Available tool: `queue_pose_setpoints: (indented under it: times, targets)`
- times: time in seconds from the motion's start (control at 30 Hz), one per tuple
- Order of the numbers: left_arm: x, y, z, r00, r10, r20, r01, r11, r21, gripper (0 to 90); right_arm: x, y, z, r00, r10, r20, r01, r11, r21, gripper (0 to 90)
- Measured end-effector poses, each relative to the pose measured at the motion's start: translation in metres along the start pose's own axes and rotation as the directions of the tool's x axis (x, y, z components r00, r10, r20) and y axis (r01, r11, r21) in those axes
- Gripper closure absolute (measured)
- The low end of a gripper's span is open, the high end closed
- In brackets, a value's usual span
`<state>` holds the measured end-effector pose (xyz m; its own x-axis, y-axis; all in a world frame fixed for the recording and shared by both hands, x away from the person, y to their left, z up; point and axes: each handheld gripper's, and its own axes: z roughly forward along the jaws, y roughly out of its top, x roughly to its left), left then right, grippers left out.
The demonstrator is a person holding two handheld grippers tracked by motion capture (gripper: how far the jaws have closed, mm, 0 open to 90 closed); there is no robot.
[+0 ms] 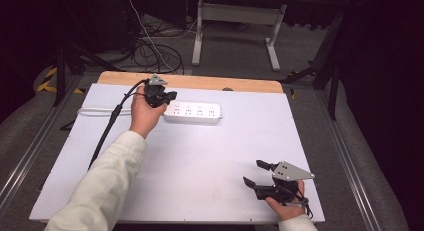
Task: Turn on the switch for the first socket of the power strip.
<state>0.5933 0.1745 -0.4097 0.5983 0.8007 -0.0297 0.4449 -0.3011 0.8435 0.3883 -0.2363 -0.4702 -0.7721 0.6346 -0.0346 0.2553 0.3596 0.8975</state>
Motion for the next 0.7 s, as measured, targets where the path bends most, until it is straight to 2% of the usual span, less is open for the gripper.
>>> queue_pose_setpoints:
  times: [0.17,0.3,0.37,0.43,0.47,0.57,0.67,0.7]
  targets:
    - [-0.004,0.007,-0.01,0.9999,0.011,0.009,-0.011,0.9998,-0.02,90.0,-0.001,0.001,0.002,1.0,-0.004,-0.002,0.004,1.0,0.0,27.1]
    - [-0.005,0.008,-0.017,0.9998,0.011,0.014,-0.011,0.9999,-0.009,90.0,-0.001,0.002,0.003,1.0,-0.004,-0.002,0.004,1.0,0.0,27.1]
    - [-0.005,0.008,-0.02,0.9996,0.029,0.003,-0.029,0.9996,-0.003,90.0,-0.001,0.002,0.003,1.0,-0.006,-0.003,0.006,1.0,0.001,27.1]
    - [-0.006,0.009,-0.025,0.9995,0.028,0.017,-0.027,0.9995,-0.017,89.9,-0.001,0.002,0.003,1.0,-0.006,-0.002,0.006,1.0,0.002,27.1]
    - [-0.007,0.01,-0.027,0.9994,0.03,0.015,-0.03,0.9991,-0.03,86.0,-0.001,0.002,0.003,1.0,-0.006,-0.001,0.006,1.0,0.002,27.1]
    - [-0.012,0.013,-0.035,0.9994,0.019,0.028,-0.018,0.9987,-0.048,66.7,-0.001,0.002,0.002,1.0,-0.005,-0.001,0.005,1.0,-0.002,27.1]
    - [-0.018,0.016,-0.049,0.9987,0.038,0.034,-0.036,0.9976,-0.059,54.6,0.0,0.002,0.001,1.0,-0.009,0.003,0.009,1.0,-0.002,27.1]
    - [-0.02,0.017,-0.055,0.9977,0.056,0.038,-0.054,0.9968,-0.06,50.9,0.0,0.002,0.001,1.0,-0.008,0.004,0.008,1.0,-0.003,27.1]
